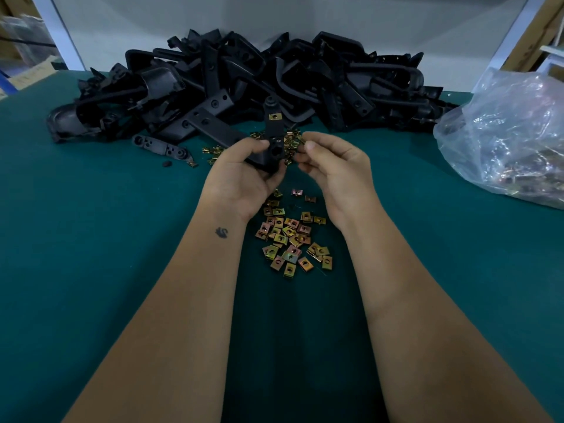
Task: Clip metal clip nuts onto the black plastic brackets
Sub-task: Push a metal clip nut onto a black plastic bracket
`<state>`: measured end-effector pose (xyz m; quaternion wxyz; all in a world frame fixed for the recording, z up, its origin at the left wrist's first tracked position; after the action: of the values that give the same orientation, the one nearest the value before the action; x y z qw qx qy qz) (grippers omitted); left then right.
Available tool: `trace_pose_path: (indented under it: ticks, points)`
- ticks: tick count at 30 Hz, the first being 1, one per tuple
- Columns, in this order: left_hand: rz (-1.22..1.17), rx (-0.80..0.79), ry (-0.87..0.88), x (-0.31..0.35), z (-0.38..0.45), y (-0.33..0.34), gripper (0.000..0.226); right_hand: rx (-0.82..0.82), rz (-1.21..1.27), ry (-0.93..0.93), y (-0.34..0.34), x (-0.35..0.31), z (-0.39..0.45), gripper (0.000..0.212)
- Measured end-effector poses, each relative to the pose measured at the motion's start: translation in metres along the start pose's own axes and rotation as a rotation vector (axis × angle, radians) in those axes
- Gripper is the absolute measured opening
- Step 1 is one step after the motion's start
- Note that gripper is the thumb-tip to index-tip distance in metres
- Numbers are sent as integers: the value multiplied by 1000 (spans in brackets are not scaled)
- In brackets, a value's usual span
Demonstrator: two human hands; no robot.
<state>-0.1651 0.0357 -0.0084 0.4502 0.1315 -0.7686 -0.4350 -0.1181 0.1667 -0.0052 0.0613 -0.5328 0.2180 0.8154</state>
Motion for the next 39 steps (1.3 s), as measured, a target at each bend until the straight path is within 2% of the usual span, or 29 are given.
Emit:
trace_pose_path:
  ticks: [6,14,18,25,35,39]
  points:
    - [15,-57,71,0,1,1,35,-40,-22,-53,1,2,0,24]
    - [-3,-70,85,0,1,0,44,-44,57,18,3,-2,-2,20]
    - [15,-84,94,-1,2,0,46,-64,52,40,5,-3,-3,19]
    - [102,-83,119,-1,2,0,36,-49,62,56,5,-2,-3,20]
    - [128,-45,155,-2,4,0,37,-81,51,53,5,-2,-3,22]
    - [194,-25,185,-2,4,1,45,-49,124,68,5,-3,-3,17]
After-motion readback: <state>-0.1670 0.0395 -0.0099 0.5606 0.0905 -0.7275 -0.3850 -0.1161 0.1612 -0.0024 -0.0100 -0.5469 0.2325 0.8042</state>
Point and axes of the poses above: each hand's wrist, its own z-axis towards the middle knuckle, its own y-axis out of the palm, x = y × z, the point moved 1 cm from there along z, towards the middle knuckle, and after that the axes turned 12 degrees about -y, right-handed, at the moved point
